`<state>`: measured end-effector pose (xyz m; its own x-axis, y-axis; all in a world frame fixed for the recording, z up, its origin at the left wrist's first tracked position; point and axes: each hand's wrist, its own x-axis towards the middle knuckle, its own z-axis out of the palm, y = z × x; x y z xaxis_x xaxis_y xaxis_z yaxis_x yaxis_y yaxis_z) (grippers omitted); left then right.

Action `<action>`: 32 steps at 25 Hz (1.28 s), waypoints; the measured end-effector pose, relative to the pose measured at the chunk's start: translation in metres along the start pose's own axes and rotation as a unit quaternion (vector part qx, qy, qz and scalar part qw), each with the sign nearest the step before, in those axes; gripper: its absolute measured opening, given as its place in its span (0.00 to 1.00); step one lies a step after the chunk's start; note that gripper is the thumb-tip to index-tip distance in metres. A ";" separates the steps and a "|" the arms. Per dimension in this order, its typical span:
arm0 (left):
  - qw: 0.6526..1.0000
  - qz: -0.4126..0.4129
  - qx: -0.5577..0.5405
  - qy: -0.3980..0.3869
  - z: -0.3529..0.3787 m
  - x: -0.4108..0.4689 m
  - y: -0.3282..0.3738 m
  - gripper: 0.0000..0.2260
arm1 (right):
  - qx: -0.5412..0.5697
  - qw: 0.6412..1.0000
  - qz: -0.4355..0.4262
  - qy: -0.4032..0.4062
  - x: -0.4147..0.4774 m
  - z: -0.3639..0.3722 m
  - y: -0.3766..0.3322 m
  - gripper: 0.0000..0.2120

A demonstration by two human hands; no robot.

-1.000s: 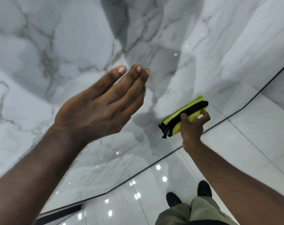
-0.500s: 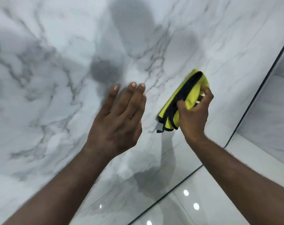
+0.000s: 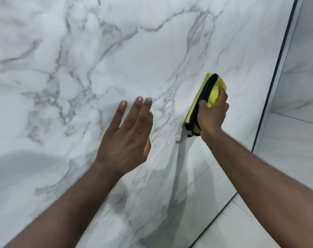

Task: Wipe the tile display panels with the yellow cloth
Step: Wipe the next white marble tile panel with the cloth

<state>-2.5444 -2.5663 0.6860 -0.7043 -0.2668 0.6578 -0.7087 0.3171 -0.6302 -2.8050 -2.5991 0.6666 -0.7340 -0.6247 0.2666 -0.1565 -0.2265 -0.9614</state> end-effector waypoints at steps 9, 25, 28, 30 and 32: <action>1.000 0.004 0.001 0.026 0.017 0.029 0.016 0.24 | 0.012 0.998 -0.058 0.024 0.023 0.005 -0.011 0.36; 0.990 0.127 0.019 -0.064 0.089 0.077 0.118 0.29 | 0.010 0.975 0.220 -0.016 0.003 -0.044 0.186 0.31; 0.980 0.188 0.038 -0.050 0.089 0.076 0.113 0.31 | -0.017 0.961 0.273 -0.037 0.005 -0.053 0.236 0.35; 0.975 0.210 0.029 -0.071 0.088 0.073 0.115 0.31 | -0.021 0.905 0.423 -0.035 0.002 -0.057 0.262 0.33; 0.973 0.214 0.036 -0.081 0.090 0.072 0.117 0.32 | -0.043 0.902 0.424 -0.068 -0.010 -0.059 0.274 0.32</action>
<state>-2.6816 -2.6301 0.6227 -0.9285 -0.2667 0.2585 -0.3459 0.3677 -0.8632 -2.8797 -2.6105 0.3964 -0.5269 -0.6334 -0.5668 0.3675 0.4315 -0.8238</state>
